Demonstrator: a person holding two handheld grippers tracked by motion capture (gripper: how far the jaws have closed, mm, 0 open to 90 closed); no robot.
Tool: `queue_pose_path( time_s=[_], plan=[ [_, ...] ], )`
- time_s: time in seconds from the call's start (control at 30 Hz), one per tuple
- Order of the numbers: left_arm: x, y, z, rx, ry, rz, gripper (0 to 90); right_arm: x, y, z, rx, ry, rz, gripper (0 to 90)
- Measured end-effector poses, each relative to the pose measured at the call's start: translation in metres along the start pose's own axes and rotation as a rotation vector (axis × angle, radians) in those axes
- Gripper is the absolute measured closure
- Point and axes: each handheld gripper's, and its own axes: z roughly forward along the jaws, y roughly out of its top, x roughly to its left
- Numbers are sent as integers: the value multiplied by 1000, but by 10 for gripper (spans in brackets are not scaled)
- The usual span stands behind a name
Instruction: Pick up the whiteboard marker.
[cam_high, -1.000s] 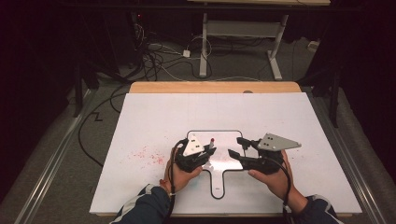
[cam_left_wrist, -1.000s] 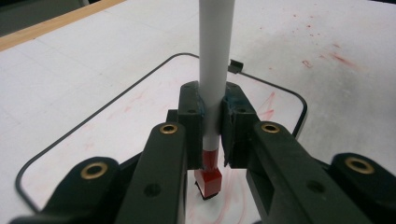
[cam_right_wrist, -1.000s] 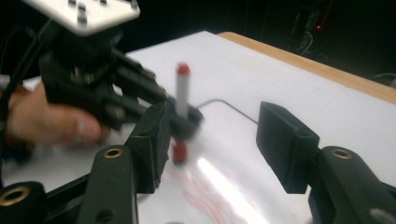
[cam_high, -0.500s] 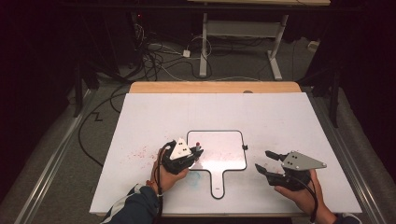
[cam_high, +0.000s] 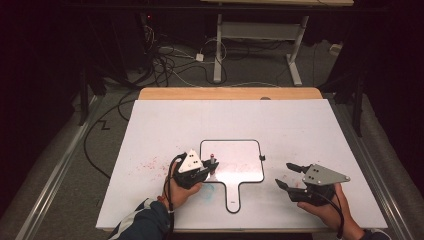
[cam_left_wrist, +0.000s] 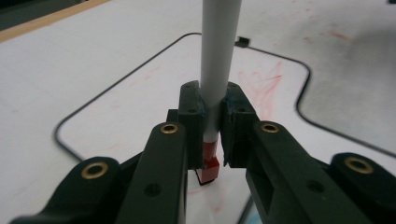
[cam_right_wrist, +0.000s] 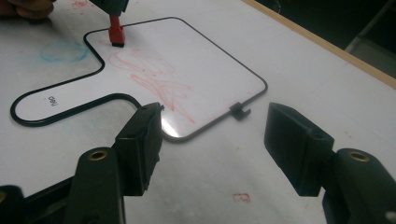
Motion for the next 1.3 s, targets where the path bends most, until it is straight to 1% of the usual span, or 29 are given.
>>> queue_pose_path(
  time_s=[0.07,0.1,0.13,0.17,0.2,0.37,0.4,0.43,0.47,0.5,0.57,0.6,0.63,0.7,0.73,0.77,0.83,0.9,0.97,1.0,1.03,1.07,1.1,1.17,1.2,1.23,1.27,1.3],
  plan=[
    [-5,1,2,-5,-19,9,788,1,0,1,-2,4,-4,375],
    [-10,1,3,-7,-45,15,788,0,0,1,-3,4,-4,374],
    [-12,1,2,-2,-50,34,788,0,0,1,-4,10,-2,373],
    [-13,1,1,7,-45,56,788,-1,-1,1,-5,14,3,373],
    [-12,1,-1,10,-42,66,788,-1,-1,1,-3,10,6,373],
    [6,-7,-15,22,57,62,788,0,-2,2,9,0,-12,372],
    [9,-9,-18,24,68,57,788,0,-3,2,13,-4,-17,372],
    [9,-9,-18,24,68,57,788,1,-3,2,16,-6,-25,372],
    [12,-11,-21,24,72,41,788,1,-3,2,19,-5,-30,371],
    [13,-12,-23,19,70,23,788,1,-2,2,22,-6,-32,370],
    [13,-12,-22,16,62,3,788,2,-2,2,24,-7,-32,369],
    [6,-10,-17,9,40,8,788,2,-2,3,26,-6,-32,369],
    [2,-9,-14,11,28,19,788,2,-1,3,27,-5,-35,369],
    [-5,-6,-8,11,-7,21,788,3,-1,4,29,0,-33,367],
    [-5,-6,-8,11,-7,21,788,3,-1,5,29,5,-33,366],
    [-12,-3,-4,16,-20,42,788,3,-1,5,30,6,-35,366],
    [-13,-2,-4,19,-25,48,788,3,-1,6,34,7,-28,365],
    [-10,-2,-5,25,-24,52,788,2,-2,6,36,9,-29,365],
    [-4,-4,-9,34,8,51,788,2,-3,6,40,1,-34,363],
    [3,-7,-16,42,41,37,788,2,-3,5,42,-2,-36,363],
    [7,-8,-19,42,47,22,788,2,-3,5,44,-6,-35,361],
    [7,-8,-19,42,47,22,788,1,-3,5,42,-7,-32,358],
    [8,-10,-21,41,48,8,788,1,-3,4,42,-9,-29,356],
    [5,-10,-21,38,43,1,788,1,-3,4,40,-9,-34,356],
    [-2,-9,-18,38,19,19,788,1,-3,4,38,-11,-32,355],
    [-2,-9,-18,38,19,19,788,1,-2,4,38,-12,-32,354],
    [-8,-6,-12,36,-2,34,788,1,-2,4,38,-13,-32,353],
    [-8,-6,-12,36,-2,34,788,1,-2,4,38,-13,-32,353]
  ],
)
